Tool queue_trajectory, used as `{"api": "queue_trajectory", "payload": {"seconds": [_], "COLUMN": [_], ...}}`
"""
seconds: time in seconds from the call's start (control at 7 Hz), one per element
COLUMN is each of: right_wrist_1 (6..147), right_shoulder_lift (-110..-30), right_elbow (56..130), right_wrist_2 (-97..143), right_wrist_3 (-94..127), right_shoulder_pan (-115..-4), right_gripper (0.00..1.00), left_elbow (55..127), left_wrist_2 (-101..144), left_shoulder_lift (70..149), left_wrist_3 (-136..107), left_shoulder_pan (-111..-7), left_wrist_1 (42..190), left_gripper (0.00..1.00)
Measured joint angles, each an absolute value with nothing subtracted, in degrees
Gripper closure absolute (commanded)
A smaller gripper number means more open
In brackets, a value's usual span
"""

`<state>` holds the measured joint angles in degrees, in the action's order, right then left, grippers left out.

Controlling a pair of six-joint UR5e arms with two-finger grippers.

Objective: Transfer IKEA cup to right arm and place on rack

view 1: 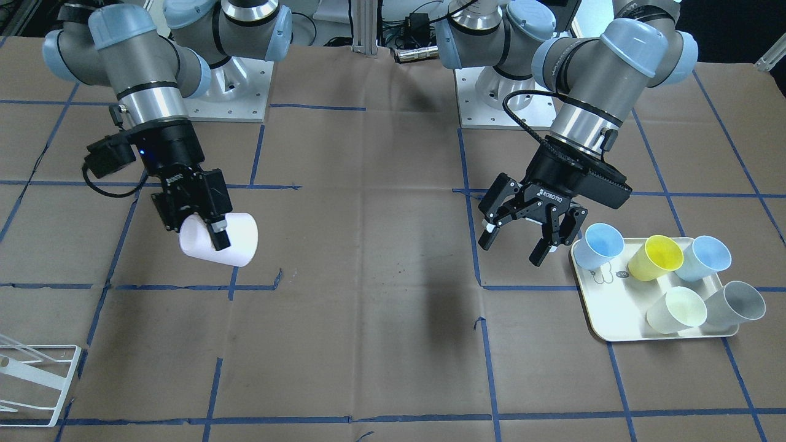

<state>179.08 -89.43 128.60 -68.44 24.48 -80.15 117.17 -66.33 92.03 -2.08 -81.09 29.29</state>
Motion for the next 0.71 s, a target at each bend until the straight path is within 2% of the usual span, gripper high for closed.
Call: {"api": "queue_trajectory", "payload": {"seconds": [0.29, 0.71], "right_wrist_1": [176.9, 189.1], "right_shoulder_lift": [-93.2, -90.6], "right_elbow": [128.3, 127.6], "right_wrist_2": [-74.3, -74.8], "right_wrist_3": [7.7, -1.1], "right_shoulder_pan": [-73.9, -66.5], "right_gripper": [0.74, 0.75], "left_elbow": [112.1, 99.6], "left_wrist_2": [-75.6, -82.2], "left_shoulder_lift": [91.8, 93.0], "left_wrist_3": [-2.4, -4.5], "left_shoulder_pan": [-82.5, -83.8], "left_wrist_1": [44.5, 68.1], "left_gripper": [0.01, 0.01]}}
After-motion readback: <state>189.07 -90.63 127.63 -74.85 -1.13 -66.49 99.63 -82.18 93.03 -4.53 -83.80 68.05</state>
